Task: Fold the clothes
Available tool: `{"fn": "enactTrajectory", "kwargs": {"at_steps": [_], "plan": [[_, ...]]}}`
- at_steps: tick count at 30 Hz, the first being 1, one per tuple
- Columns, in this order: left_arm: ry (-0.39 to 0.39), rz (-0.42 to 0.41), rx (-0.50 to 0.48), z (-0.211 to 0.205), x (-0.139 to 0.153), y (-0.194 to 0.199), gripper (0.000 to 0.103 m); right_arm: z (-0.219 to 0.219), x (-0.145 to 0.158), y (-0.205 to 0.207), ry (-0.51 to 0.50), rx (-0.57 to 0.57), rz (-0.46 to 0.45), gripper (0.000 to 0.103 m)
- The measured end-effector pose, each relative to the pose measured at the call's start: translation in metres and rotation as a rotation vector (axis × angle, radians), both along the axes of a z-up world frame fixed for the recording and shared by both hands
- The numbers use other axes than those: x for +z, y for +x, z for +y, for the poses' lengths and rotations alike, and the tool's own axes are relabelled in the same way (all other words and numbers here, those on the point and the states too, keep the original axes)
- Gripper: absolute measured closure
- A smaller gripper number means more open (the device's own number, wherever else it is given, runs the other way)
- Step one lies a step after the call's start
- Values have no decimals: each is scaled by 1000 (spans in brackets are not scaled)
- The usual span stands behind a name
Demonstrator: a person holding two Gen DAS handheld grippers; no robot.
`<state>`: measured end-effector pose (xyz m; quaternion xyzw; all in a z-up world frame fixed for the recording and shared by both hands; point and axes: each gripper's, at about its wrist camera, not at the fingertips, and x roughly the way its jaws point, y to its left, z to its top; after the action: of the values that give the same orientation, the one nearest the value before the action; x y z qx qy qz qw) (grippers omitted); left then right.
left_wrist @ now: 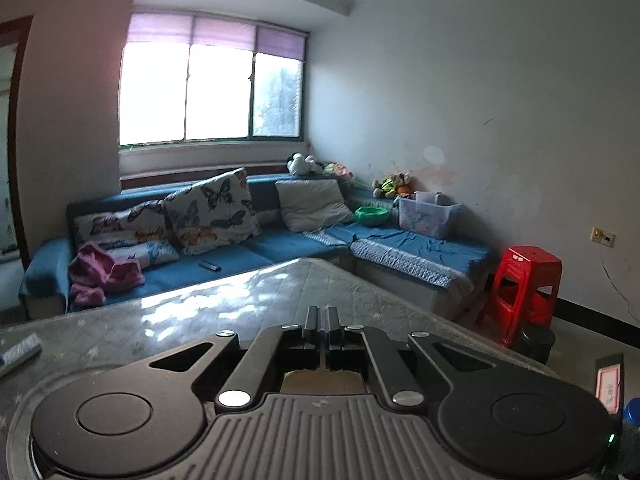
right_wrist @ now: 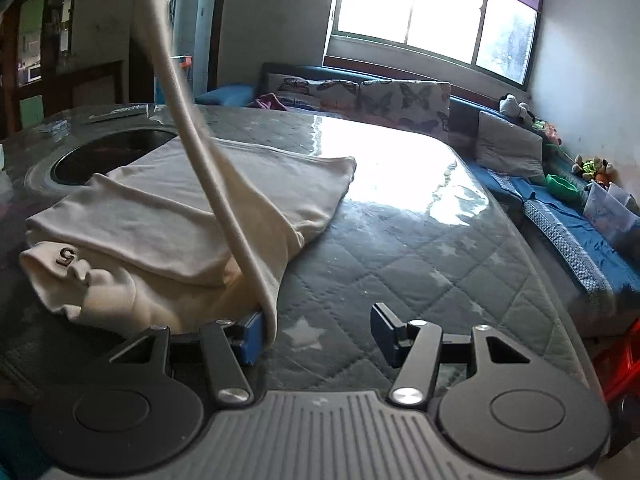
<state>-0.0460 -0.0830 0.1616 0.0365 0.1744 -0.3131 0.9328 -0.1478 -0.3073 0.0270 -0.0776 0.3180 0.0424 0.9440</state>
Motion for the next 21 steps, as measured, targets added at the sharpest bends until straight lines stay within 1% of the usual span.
{"fn": "enactTrajectory", "kwargs": {"at_steps": [3, 9, 12, 15, 16, 19, 21], "plan": [[24, 45, 24, 17, -19, -3, 101, 0, -1, -2, -12, 7, 5, 44], [90, 185, 94, 50, -72, -2, 101, -4, 0, -5, -24, 40, 33, 43], [129, 225, 112, 64, -92, -5, 101, -6, 3, -8, -16, 70, 61, 43], [138, 271, 125, 75, -108, -7, 101, -10, 10, -11, 15, 98, 94, 44], [141, 280, 127, 77, -112, -8, 101, -11, 13, -12, 29, 102, 99, 46], [148, 298, 132, 83, -119, -9, 100, -14, 28, -8, 86, 122, 91, 49], [141, 302, 134, 84, -119, -9, 98, -14, 35, -1, 100, 132, 75, 51]]}}
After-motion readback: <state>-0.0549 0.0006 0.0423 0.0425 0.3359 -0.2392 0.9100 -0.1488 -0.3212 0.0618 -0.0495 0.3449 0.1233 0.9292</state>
